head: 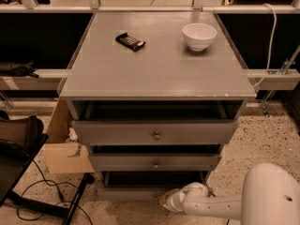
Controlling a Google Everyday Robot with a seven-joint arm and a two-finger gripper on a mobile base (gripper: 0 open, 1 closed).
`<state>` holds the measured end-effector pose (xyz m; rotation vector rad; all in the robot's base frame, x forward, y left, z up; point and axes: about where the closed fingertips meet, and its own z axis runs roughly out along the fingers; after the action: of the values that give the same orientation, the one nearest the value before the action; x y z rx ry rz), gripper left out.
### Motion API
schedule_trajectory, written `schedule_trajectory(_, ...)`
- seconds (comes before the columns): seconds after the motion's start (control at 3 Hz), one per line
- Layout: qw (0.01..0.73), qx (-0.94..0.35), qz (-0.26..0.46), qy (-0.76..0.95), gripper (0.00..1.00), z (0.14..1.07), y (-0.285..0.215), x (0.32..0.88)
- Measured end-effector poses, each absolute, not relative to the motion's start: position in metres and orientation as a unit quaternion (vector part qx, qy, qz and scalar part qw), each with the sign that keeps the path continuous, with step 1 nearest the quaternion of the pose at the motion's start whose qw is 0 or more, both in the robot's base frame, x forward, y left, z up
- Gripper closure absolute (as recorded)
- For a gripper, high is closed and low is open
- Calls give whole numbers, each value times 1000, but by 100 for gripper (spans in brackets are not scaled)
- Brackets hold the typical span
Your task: Close bottom drawer
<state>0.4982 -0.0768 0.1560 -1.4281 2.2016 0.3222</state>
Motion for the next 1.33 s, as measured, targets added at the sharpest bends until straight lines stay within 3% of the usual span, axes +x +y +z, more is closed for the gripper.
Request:
schedule_trajectory(0.33,261,-517,109,808,100,165,-71,526)
schedule_trajectory(1.33,261,-517,109,808,35,166,-71,526)
